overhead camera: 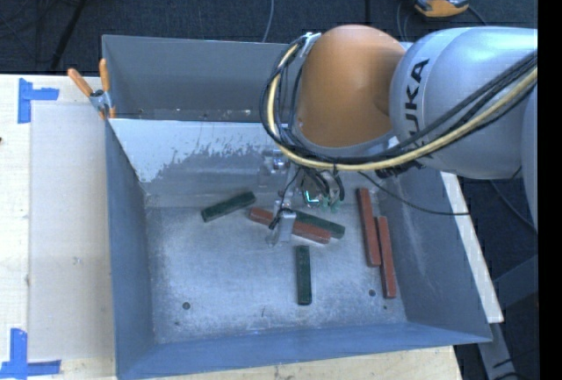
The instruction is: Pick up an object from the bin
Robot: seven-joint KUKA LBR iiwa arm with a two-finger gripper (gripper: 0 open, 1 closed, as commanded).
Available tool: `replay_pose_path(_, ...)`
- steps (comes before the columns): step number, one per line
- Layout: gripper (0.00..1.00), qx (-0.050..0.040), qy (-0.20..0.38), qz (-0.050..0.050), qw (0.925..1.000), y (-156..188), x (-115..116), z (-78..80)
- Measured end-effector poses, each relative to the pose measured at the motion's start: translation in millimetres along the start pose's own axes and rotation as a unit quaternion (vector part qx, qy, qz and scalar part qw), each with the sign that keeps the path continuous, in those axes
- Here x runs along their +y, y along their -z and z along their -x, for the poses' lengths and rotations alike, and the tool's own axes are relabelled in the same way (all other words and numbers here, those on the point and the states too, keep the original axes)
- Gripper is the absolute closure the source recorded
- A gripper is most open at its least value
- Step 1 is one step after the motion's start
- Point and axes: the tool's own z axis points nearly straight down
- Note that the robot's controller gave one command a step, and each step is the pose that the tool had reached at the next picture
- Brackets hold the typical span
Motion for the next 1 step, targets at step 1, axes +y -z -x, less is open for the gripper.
replay_pose_path(1,0.0,-0.0041,-0.001,0.0,1.0,4.7,-0.5,1.5)
